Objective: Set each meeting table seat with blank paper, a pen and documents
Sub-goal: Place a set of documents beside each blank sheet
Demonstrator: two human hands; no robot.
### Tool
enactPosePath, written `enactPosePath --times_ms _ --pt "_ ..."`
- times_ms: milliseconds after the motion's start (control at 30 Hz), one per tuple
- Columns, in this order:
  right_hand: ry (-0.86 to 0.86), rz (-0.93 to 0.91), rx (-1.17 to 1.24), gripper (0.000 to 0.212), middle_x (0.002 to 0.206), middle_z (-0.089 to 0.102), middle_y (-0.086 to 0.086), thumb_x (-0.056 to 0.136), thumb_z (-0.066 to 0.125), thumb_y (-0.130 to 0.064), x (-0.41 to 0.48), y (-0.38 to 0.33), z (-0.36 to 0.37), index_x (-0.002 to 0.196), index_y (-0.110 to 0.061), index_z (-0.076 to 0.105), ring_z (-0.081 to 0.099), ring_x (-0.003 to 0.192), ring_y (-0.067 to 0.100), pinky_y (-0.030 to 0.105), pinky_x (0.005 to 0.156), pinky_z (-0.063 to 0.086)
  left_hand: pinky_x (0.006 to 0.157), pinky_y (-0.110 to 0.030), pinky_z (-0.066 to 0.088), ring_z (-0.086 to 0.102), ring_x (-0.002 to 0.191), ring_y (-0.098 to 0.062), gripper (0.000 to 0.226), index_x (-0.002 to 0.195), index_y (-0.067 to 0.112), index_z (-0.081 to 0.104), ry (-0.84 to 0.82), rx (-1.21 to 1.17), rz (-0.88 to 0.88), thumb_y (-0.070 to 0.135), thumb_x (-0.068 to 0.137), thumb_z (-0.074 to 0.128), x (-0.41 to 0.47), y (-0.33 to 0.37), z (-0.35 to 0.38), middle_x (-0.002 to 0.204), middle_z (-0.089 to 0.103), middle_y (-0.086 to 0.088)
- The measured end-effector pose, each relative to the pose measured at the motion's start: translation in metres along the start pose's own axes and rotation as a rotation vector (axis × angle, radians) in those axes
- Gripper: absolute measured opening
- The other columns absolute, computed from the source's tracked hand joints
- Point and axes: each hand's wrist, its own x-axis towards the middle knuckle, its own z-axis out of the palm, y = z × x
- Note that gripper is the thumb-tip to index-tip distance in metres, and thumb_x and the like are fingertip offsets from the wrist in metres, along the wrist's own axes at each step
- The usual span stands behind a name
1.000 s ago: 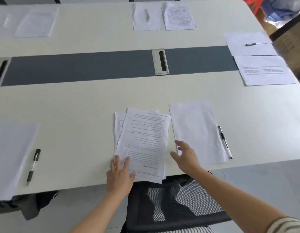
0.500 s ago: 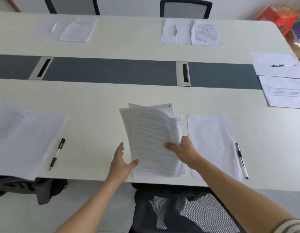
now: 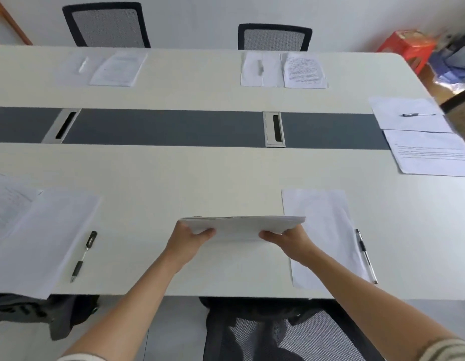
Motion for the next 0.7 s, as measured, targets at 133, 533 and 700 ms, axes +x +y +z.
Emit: enactPosePath --times_ms 133,533,700 --pt "0.085 0.001 -0.021 0.021 0.079 0.068 0.006 0.084 0.075 -0.021 0.009 0.005 -0.002 0.083 -0.001 0.068 0.063 0.071 0.019 0.030 0.068 0.049 0.081 -0.028 0.051 0.068 0.088 -0.008 0.019 0.097 0.021 0.069 0.066 -0.039 -0.002 0.007 0.084 0.070 0.005 0.011 0.001 0.095 0.073 0.005" --pt "0.097 0.421 -0.156 0.020 0.101 0.074 0.010 0.082 0.070 -0.018 0.067 0.074 0.022 0.097 -0.006 0.072 0.070 0.091 0.028 0.041 0.086 0.059 0.090 -0.027 0.044 0.056 0.107 -0.019 0.039 0.125 0.014 0.057 0.063 0.536 -0.163 0.015 0.086 0.063 -0.019 -0.066 0.019 0.121 0.059 -0.006" --pt "0.127 0.384 -0.479 0.033 0.097 0.073 0.002 0.083 0.069 -0.041 0.063 0.071 0.007 0.100 -0.013 0.069 0.067 0.087 0.022 0.034 0.073 0.056 0.097 -0.030 0.043 0.041 0.127 -0.018 0.046 0.134 0.020 0.047 -0.113 0.843 -0.071 0.028 0.090 0.058 -0.027 -0.092 0.045 0.138 0.042 -0.001"
